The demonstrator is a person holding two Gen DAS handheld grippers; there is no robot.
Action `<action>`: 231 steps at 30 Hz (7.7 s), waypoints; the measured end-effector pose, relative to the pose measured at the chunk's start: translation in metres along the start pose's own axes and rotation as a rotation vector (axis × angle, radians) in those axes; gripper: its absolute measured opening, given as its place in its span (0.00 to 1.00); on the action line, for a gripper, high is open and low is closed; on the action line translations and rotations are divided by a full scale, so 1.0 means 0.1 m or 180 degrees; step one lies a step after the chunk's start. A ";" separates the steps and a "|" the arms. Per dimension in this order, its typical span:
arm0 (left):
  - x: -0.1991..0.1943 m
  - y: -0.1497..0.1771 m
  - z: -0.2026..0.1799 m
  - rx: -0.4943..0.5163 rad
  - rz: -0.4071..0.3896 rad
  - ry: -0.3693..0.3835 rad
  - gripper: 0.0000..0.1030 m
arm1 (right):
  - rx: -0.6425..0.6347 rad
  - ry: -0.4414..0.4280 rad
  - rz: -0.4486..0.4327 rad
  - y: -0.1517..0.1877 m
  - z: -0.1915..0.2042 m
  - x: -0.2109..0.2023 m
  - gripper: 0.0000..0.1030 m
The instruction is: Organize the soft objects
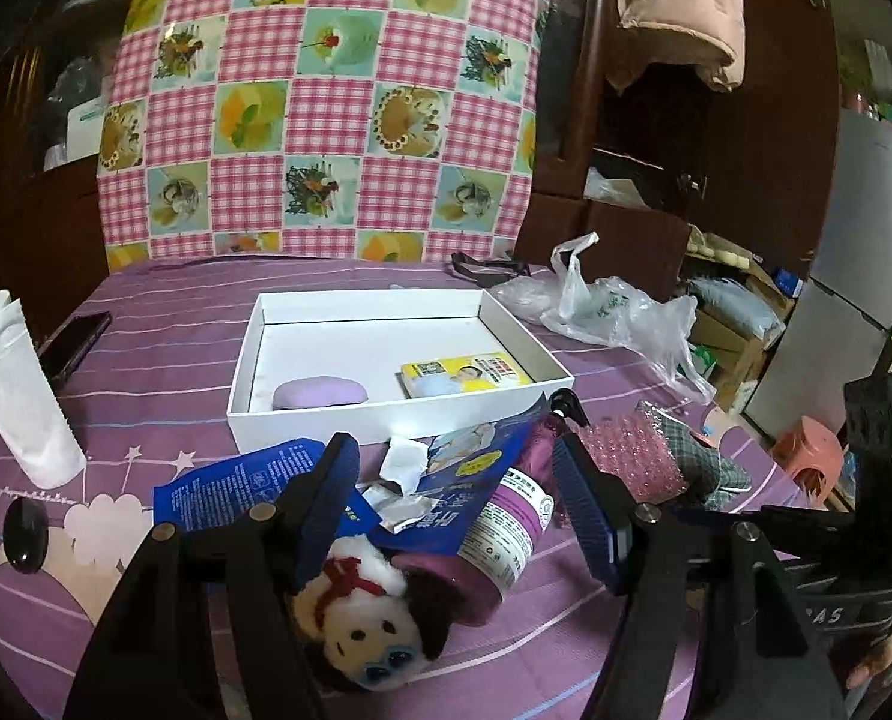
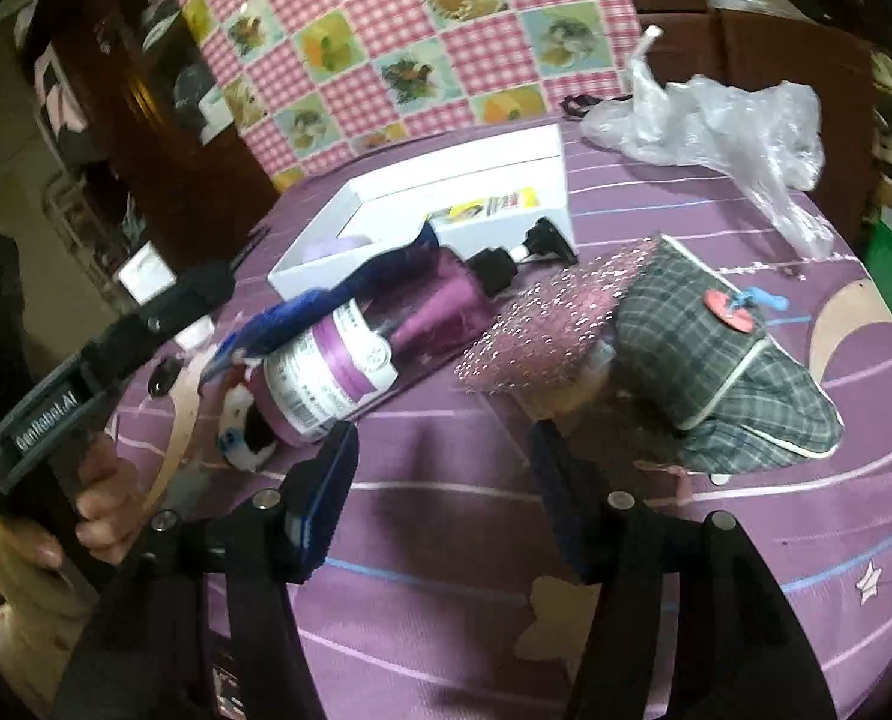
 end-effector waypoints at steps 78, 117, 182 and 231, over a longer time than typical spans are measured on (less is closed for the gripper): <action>-0.04 0.01 0.29 -0.0392 0.0198 0.0200 0.55 | 0.0164 -0.0454 -0.0580 -0.63 0.25 -0.03 0.17; 0.31 0.70 0.67 -0.0621 0.1104 0.0002 0.46 | 0.0138 -0.0520 -0.0443 -0.58 0.35 0.20 0.17; 1.91 -0.31 0.51 -0.0554 0.1145 -0.0302 0.34 | -0.0164 0.0740 0.0674 -1.33 -0.64 1.36 0.22; 0.78 -0.63 -0.02 0.0170 0.0216 -0.0545 0.70 | 0.0052 0.0199 -0.0057 -1.35 -0.27 0.60 0.57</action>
Point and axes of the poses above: each gripper's, at about its wrist camera, not at the fingertips, and x roughly the way its jaws point, z to its left, y to its underside, the point moved 8 cm from there along x, roughly the way its jaws point, and after that the axes turned 10 degrees about -x, right-handed, at the moved point
